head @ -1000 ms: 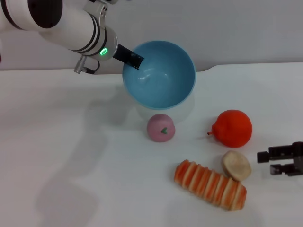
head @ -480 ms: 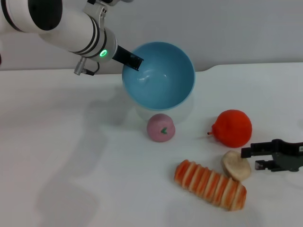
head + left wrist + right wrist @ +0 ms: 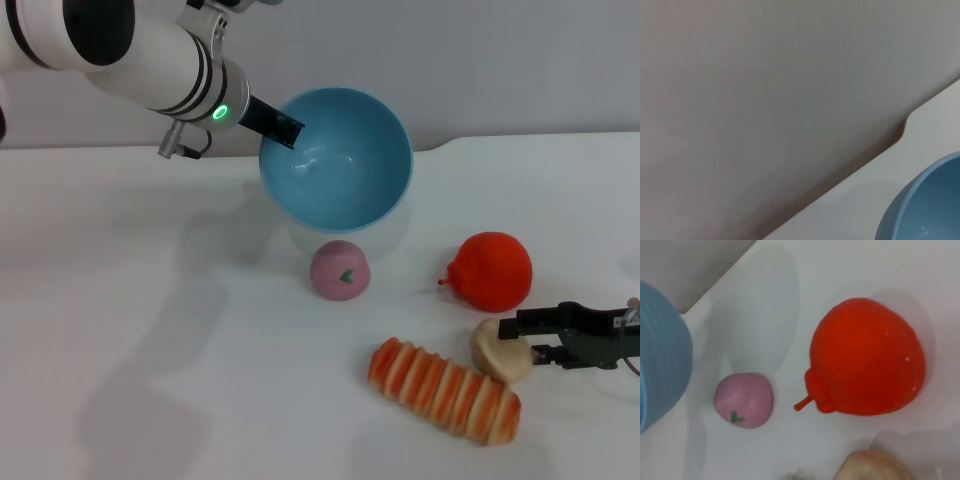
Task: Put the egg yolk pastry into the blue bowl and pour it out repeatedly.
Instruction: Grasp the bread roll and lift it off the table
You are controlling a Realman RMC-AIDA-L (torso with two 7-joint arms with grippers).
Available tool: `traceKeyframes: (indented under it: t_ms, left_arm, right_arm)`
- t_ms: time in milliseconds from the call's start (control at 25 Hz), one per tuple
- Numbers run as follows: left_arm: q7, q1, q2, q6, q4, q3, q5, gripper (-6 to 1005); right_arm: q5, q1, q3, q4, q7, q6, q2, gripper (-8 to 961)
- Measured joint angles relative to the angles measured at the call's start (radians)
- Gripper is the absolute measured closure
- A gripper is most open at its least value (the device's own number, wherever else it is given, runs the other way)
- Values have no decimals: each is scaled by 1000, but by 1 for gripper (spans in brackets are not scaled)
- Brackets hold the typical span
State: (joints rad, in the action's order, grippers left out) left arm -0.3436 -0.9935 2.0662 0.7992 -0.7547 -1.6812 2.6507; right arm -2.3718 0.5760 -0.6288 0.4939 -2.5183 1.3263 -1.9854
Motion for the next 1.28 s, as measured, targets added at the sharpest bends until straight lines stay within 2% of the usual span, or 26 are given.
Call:
traceKeyframes:
  t_ms: [480, 720, 880, 1120, 1280]
  left_arm:
    - [-1, 4, 0, -4, 0, 0, 0, 1000]
    - [-1, 5, 0, -5, 0, 0, 0, 999]
    - [-2, 7, 2, -6, 0, 0, 0, 999]
    - [-2, 8, 2, -6, 0, 0, -1, 999]
    - [-3, 9, 2, -7, 0, 0, -2, 999]
  right_arm:
    - [-5, 20, -32, -47, 18, -96, -3, 431]
    - [1, 23, -32, -42, 68, -122, -23, 440]
    - [1, 26, -34, -45, 104, -127, -27, 446]
    - [7, 23, -27, -23, 142, -114, -37, 663]
    - [72, 6, -26, 27, 191, -53, -44, 727]
